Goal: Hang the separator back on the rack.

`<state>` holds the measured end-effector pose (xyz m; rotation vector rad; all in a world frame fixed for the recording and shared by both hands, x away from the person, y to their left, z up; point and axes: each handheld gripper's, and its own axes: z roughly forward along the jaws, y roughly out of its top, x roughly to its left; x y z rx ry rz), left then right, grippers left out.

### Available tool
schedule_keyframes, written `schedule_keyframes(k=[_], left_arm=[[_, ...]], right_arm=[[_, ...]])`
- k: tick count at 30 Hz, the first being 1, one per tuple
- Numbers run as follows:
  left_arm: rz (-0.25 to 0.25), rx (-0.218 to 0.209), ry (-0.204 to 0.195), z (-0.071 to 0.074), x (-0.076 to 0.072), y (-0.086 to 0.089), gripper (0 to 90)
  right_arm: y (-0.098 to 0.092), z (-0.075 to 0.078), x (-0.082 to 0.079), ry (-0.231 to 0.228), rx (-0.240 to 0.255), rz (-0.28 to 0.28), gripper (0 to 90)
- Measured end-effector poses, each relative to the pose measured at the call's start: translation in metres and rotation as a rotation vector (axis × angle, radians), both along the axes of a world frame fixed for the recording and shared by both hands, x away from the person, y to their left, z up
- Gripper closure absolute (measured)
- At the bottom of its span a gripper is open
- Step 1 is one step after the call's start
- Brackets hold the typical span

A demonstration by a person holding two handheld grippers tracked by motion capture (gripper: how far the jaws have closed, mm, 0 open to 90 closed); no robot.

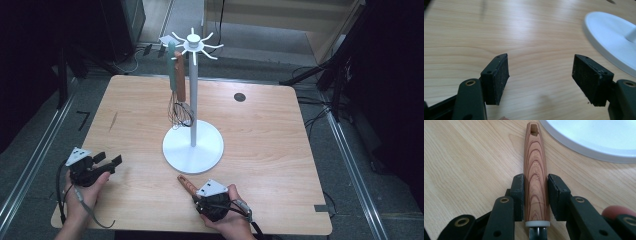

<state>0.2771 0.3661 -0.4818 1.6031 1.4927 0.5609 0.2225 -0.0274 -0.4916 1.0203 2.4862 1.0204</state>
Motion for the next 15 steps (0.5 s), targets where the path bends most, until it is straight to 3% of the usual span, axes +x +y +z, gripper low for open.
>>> schedule_keyframes(k=[6,11,13,15], left_arm=[[0.069,-0.037,0.007,-0.003,-0.001,0.025,29.9],[0.066,-0.008,0.006,-0.003,0.0,0.021,30.7],[0.061,0.001,0.009,-0.003,0.001,0.02,31.0],[0.049,0.005,0.014,-0.003,0.001,0.018,30.9]], right_arm=[[-0.005,0.004,0.0,-0.027,0.031,-0.001,69.5],[-0.009,0.006,-0.001,-0.051,0.061,-0.006,69.6],[-0.009,0.005,0.0,-0.026,0.05,0.006,69.7],[-0.009,0.003,0.0,-0.036,0.036,0.006,72.4]])
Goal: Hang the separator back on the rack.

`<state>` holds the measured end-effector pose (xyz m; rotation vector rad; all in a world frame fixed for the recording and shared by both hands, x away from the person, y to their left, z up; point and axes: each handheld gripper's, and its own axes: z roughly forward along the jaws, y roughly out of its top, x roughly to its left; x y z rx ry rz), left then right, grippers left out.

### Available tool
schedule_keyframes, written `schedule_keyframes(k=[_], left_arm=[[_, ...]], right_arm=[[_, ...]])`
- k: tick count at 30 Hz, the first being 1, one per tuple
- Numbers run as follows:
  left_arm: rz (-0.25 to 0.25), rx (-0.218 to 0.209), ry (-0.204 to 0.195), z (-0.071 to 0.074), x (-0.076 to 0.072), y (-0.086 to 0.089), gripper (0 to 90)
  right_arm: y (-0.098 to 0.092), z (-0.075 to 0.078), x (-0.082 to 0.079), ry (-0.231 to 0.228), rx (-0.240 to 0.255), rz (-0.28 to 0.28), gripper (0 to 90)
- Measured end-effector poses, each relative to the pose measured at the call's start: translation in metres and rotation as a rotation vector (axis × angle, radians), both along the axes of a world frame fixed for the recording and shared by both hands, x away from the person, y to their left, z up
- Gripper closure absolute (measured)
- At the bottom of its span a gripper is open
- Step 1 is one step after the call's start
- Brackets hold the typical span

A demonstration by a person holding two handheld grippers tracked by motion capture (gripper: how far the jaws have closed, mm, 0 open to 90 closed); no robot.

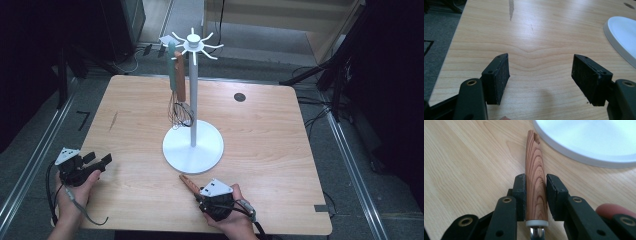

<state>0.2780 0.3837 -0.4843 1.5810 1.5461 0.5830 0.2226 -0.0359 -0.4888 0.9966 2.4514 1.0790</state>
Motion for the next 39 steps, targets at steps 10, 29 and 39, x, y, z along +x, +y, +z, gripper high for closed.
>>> schedule_keyframes(k=[10,29,39], left_arm=[[-0.002,-0.002,0.008,0.0,0.0,0.0,31.6],[-0.004,-0.009,0.014,-0.001,0.0,0.0,32.3],[-0.007,-0.01,0.016,-0.001,0.0,0.0,32.2]], right_arm=[[-0.009,0.003,0.001,0.026,-0.032,0.02,71.9],[-0.063,0.002,0.011,0.039,-0.087,-0.098,71.4],[-0.09,-0.002,0.033,0.053,-0.077,-0.301,70.6]])
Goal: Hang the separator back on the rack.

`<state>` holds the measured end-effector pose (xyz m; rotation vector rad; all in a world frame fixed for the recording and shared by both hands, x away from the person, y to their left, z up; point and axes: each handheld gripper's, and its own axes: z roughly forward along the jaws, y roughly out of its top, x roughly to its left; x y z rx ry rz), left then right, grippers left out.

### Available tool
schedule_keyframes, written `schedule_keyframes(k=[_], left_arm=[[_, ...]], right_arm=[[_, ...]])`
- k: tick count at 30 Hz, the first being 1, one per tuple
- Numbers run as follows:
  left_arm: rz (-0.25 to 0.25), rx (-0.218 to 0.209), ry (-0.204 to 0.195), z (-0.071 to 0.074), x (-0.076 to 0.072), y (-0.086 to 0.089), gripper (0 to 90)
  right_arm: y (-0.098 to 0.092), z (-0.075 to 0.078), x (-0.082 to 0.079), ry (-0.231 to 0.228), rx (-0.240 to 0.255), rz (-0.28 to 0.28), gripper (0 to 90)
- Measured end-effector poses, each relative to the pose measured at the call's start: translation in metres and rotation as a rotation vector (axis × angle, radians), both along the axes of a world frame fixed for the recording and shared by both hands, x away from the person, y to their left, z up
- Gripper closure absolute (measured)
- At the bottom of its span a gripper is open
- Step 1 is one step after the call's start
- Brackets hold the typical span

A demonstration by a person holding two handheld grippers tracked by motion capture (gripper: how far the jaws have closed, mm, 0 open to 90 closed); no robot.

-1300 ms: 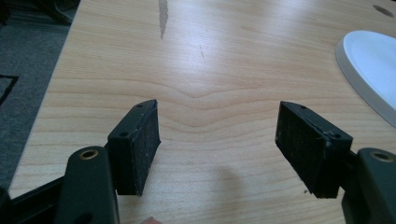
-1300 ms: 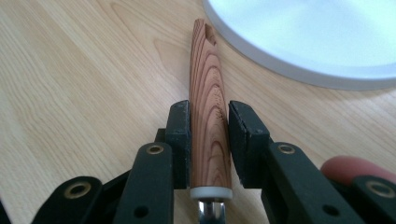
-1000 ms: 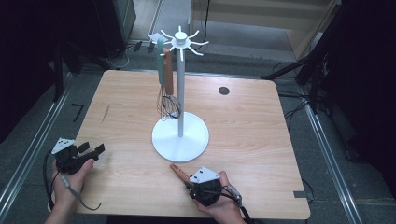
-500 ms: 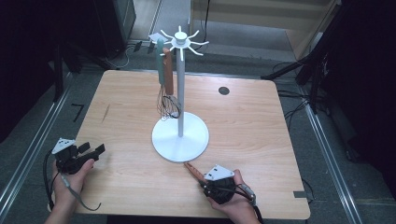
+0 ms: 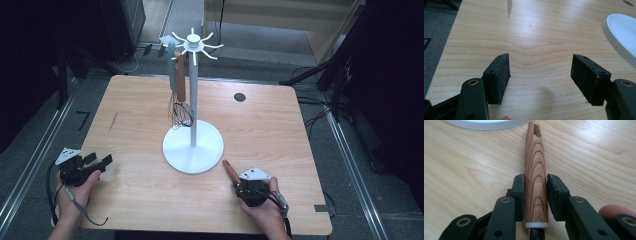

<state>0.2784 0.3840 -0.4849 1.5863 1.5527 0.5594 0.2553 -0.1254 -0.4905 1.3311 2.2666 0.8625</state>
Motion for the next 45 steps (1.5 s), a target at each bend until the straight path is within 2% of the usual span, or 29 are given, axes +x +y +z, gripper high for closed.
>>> schedule_keyframes(k=[2,4,12,15,17,19,22,27,29,31,32,34,35,36,38,39,45], left_arm=[[-0.001,0.001,0.0,0.0,0.0,0.0,32.2],[-0.002,0.001,0.001,0.0,0.0,0.0,32.3],[-0.003,0.0,0.004,0.0,0.0,0.0,32.5],[-0.003,-0.002,0.006,0.0,0.0,0.0,32.6],[-0.004,-0.002,0.006,0.0,0.0,0.0,32.6],[-0.004,-0.002,0.006,0.0,0.0,0.0,32.7],[-0.005,-0.002,0.008,0.0,0.001,0.0,32.7],[-0.004,-0.003,0.01,0.0,0.001,0.0,32.8],[-0.003,-0.005,0.011,0.0,0.001,0.001,32.7],[-0.004,-0.003,0.013,0.0,0.001,0.001,32.8],[-0.006,-0.003,0.014,0.0,0.001,0.001,32.9],[-0.007,-0.002,0.016,0.0,0.001,0.001,33.0],[-0.007,-0.002,0.016,0.0,0.001,0.001,33.0],[-0.009,-0.005,0.018,0.0,0.001,0.001,33.0],[-0.01,-0.006,0.02,0.0,0.001,0.001,33.0],[-0.01,-0.007,0.021,0.0,0.002,0.001,33.0],[-0.012,-0.004,0.021,0.0,0.002,0.001,33.0]], right_arm=[[-0.001,0.0,0.001,0.003,0.003,-0.01,70.5],[-0.007,-0.001,0.006,0.011,0.015,-0.047,70.4],[-0.017,-0.002,0.017,0.026,0.03,-0.1,69.3],[-0.018,-0.001,0.018,0.045,0.05,-0.109,61.8],[-0.017,0.0,0.019,0.062,0.081,-0.114,54.7],[-0.017,0.003,0.021,0.074,0.097,-0.127,52.0],[-0.017,0.012,0.026,0.122,0.117,-0.131,49.1],[-0.017,0.024,0.037,0.193,0.089,-0.133,53.9],[-0.018,0.028,0.041,0.222,0.093,-0.134,56.2],[-0.019,0.031,0.045,0.27,0.086,-0.127,57.6],[-0.019,0.031,0.049,0.31,0.069,-0.123,58.6],[-0.019,0.03,0.052,0.342,0.055,-0.107,59.5],[-0.019,0.03,0.052,0.342,0.055,-0.107,59.5],[-0.018,0.029,0.055,0.383,0.047,-0.097,60.9],[-0.018,0.028,0.056,0.38,0.044,-0.092,62.1],[-0.016,0.028,0.058,0.393,0.035,-0.096,65.0],[-0.013,0.026,0.064,0.428,-0.001,-0.094,65.7]])
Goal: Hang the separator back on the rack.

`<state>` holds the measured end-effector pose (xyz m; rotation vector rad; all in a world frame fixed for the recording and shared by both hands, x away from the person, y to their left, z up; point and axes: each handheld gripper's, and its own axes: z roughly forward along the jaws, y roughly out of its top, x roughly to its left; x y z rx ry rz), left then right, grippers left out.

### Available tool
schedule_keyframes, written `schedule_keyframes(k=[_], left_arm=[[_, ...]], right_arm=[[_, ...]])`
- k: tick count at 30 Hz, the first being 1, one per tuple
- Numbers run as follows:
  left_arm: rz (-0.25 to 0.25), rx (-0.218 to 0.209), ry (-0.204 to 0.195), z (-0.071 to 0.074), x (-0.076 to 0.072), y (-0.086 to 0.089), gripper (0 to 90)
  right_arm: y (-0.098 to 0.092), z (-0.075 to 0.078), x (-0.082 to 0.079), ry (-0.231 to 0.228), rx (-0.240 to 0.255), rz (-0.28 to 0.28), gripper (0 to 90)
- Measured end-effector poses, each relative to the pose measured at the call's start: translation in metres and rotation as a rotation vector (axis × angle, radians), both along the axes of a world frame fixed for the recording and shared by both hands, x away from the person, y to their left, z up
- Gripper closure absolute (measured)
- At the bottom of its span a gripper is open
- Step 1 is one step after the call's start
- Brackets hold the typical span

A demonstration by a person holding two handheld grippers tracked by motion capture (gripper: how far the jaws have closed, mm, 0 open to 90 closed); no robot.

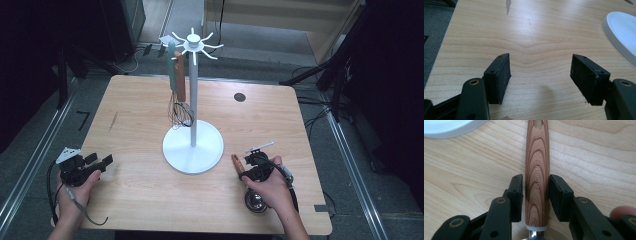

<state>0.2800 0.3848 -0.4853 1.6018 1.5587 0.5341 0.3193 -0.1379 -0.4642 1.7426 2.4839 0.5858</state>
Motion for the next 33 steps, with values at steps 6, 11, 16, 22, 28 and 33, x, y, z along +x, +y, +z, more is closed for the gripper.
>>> schedule_keyframes(k=[6,11,16,22,28,33], left_arm=[[-0.001,0.0,0.001,0.0,0.0,-0.001,33.2],[-0.003,0.002,0.004,0.0,0.0,0.0,33.6],[-0.003,0.002,0.004,0.0,0.0,-0.001,33.6],[-0.006,0.003,0.003,0.0,0.0,-0.001,33.3],[-0.02,0.009,-0.008,0.0,-0.001,-0.002,26.3],[-0.015,0.061,-0.03,0.002,-0.002,-0.005,13.4]], right_arm=[[0.005,-0.001,0.005,0.024,-0.033,0.015,67.4],[0.008,-0.001,0.008,0.043,-0.06,0.021,66.3],[0.016,0.0,0.009,0.062,-0.127,0.03,66.5],[0.026,0.0,0.004,0.036,-0.191,0.048,68.8],[0.025,0.0,0.001,0.022,-0.186,0.063,69.5],[0.023,-0.001,-0.001,-0.003,-0.172,0.071,69.8]])
